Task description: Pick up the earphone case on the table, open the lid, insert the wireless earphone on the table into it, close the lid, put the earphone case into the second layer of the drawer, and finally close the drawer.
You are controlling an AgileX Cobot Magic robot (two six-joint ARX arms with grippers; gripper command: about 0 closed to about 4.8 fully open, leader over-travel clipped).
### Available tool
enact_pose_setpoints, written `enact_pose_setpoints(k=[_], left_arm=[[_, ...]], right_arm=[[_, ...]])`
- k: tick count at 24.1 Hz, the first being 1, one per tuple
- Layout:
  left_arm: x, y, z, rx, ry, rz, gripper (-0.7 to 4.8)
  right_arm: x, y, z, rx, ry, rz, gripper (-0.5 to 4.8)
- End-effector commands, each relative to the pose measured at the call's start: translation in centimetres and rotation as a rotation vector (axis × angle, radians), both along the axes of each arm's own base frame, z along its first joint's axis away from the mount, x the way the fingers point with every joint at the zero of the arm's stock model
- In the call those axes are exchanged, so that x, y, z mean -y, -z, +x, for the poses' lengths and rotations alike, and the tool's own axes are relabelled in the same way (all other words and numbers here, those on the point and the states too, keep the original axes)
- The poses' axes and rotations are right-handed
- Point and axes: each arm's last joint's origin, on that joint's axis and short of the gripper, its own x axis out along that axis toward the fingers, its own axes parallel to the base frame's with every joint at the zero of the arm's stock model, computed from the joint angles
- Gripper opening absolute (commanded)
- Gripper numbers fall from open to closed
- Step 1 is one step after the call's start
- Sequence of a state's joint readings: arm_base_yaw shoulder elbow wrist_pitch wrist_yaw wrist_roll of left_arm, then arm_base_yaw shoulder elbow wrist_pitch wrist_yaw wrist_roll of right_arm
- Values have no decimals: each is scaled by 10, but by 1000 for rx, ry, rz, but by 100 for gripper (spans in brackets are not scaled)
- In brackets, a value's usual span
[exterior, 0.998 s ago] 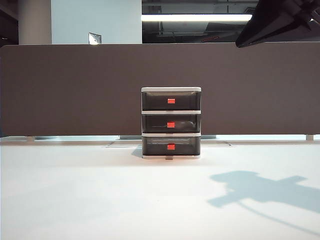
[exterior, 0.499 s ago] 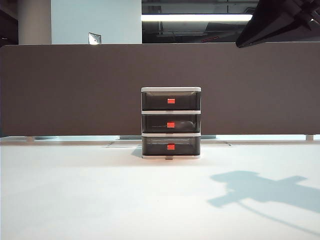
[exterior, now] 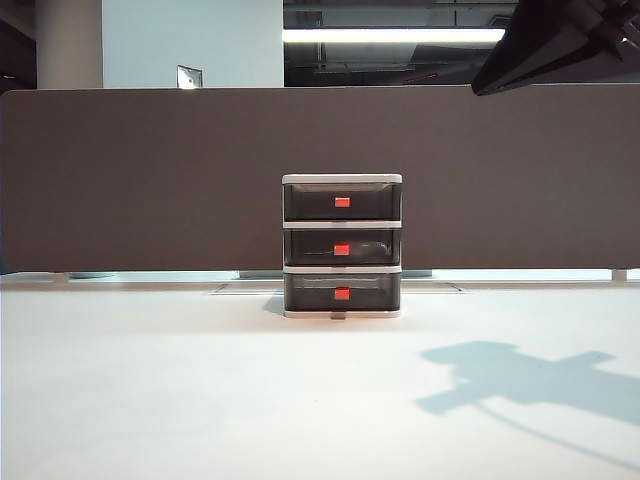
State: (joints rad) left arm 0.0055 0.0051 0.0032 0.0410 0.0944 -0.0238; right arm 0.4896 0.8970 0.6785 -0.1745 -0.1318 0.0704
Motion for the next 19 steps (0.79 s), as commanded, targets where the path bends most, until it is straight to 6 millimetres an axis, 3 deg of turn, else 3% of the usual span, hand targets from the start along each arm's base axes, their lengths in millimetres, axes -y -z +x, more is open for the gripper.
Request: enact_pose_setpoints(k=[1,8,12,19], left_arm=[[0,-1,0,12,2,-3,-5],[0,-1,0,12,2,-3,-5],[0,-1,0,12,2,-3,-5],[0,-1,0,12,2,-3,-5]], right_arm=[[0,-3,0,22,-2,10,-1],[0,-3,-3,37,-2,16,-1],[7,3,-13,156,39,65,-1],[45,56,-51,317,283,94,-1]])
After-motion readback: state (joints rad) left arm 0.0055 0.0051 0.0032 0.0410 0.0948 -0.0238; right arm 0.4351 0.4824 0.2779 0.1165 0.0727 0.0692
